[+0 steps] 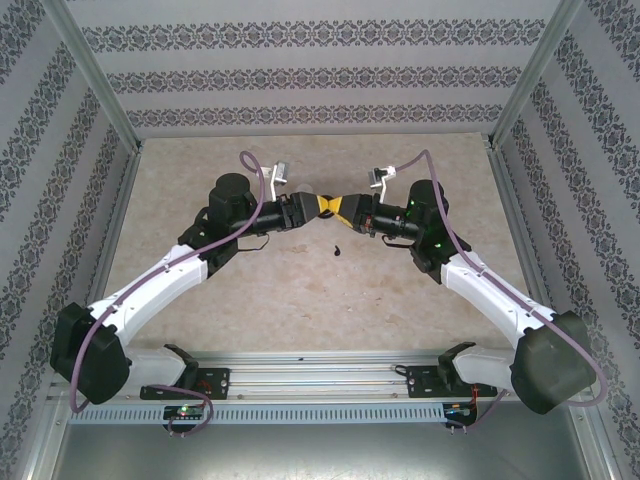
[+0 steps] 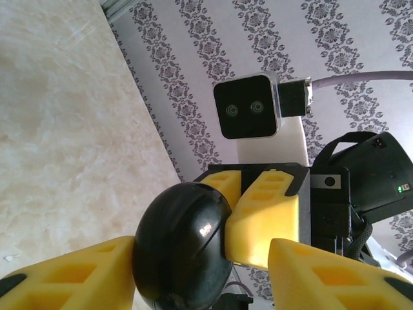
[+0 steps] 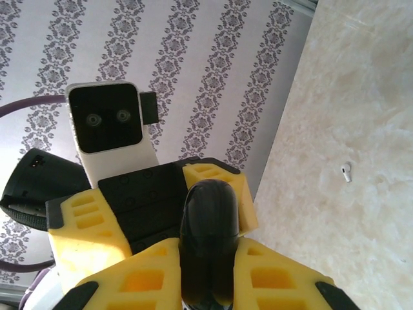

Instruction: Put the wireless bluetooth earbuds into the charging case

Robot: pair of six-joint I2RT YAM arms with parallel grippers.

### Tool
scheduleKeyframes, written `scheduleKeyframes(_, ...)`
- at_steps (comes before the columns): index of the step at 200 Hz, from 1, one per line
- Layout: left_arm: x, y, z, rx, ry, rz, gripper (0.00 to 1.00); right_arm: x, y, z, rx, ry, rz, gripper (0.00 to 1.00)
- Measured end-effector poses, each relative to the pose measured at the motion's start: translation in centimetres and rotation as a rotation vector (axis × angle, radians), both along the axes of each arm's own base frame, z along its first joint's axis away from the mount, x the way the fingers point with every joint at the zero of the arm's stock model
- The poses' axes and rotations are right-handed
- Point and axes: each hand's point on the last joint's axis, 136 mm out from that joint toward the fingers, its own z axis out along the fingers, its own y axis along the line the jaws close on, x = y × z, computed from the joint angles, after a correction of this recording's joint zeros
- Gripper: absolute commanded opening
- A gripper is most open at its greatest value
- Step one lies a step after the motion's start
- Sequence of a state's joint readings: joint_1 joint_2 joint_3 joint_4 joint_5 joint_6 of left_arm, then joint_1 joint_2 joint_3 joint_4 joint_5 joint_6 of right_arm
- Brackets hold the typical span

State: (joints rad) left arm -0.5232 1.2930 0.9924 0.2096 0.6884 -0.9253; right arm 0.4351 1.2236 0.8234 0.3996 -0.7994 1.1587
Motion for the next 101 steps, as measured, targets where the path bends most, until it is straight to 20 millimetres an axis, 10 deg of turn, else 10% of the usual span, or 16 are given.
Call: scheduleKeyframes(101,0.6,0.2,0.7,-0.043,-0.004,0.009,0.03,0.3,-0.1,1.4,0.046,-0.024,-0.016,0.25)
